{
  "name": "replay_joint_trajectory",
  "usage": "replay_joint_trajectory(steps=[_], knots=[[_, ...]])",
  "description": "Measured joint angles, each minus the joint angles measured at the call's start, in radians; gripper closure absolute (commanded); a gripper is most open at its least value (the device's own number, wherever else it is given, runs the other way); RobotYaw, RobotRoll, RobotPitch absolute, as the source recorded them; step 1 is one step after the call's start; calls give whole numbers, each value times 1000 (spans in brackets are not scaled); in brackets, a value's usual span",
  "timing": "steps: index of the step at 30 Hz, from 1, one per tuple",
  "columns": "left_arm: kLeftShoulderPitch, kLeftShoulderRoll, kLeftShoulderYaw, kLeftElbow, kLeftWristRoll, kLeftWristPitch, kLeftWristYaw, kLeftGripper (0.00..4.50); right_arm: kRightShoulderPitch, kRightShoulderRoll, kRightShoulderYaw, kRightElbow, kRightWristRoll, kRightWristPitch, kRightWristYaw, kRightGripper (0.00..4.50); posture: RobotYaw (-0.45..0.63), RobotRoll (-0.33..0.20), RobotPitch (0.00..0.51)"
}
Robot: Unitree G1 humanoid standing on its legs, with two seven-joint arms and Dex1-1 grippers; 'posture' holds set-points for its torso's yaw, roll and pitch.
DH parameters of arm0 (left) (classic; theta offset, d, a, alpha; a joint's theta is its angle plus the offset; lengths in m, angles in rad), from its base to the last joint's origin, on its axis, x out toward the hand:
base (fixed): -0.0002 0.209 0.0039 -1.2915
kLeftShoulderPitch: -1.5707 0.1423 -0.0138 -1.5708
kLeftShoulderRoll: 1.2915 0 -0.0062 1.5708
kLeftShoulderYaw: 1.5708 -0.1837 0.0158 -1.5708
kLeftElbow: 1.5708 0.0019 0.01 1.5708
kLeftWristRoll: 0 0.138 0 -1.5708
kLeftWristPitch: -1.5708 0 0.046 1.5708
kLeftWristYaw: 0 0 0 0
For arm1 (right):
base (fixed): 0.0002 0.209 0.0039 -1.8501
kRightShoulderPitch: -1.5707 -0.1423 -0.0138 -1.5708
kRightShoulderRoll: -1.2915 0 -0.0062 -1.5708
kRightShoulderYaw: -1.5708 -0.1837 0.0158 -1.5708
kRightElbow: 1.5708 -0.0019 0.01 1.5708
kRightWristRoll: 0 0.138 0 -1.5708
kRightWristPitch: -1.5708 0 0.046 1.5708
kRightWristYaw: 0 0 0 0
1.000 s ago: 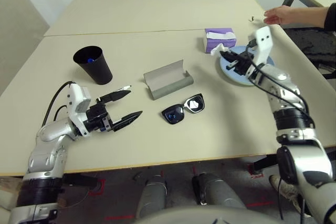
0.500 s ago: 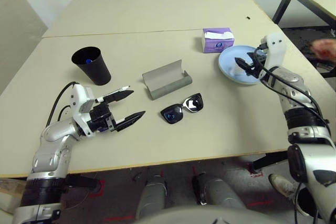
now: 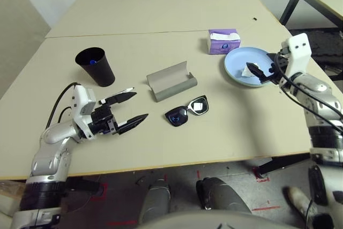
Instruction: Organize and tidy the items on the table.
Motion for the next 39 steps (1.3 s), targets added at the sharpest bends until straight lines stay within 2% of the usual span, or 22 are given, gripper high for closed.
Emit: replay_joint_trajectory(steps=[4,7,15,18,20,24,28,34,37,39], knots=[[-5,1,0,7,0,-3,-6,0,102,0,10,-178,39,102,2,36,-73,0,109],[-7,1,-1,7,1,-4,-6,0,194,46,6,-261,93,123,3,36,-71,0,109],[-11,2,0,7,1,-3,-5,0,391,74,5,-286,133,-8,54,36,-66,0,114],[-13,5,0,13,0,-3,-7,0,419,59,4,-300,134,-33,69,36,-73,0,116],[-20,10,0,30,0,-10,-14,0,408,5,4,-347,130,-30,73,36,-80,0,118],[-36,14,2,77,2,-30,-30,0,252,-145,53,-446,118,73,99,36,-88,0,119],[-62,14,-1,132,9,-60,-53,0,-33,-216,226,-478,110,261,144,36,-92,0,118],[-86,12,-11,171,31,-87,-74,0,-439,-229,624,-422,51,424,337,36,-80,0,117],[-90,10,-14,174,38,-91,-75,0,-563,-171,767,-342,4,439,403,36,-76,0,119],[-92,6,-14,174,39,-92,-74,0,-593,-145,826,-304,-22,436,435,36,-67,0,118]])
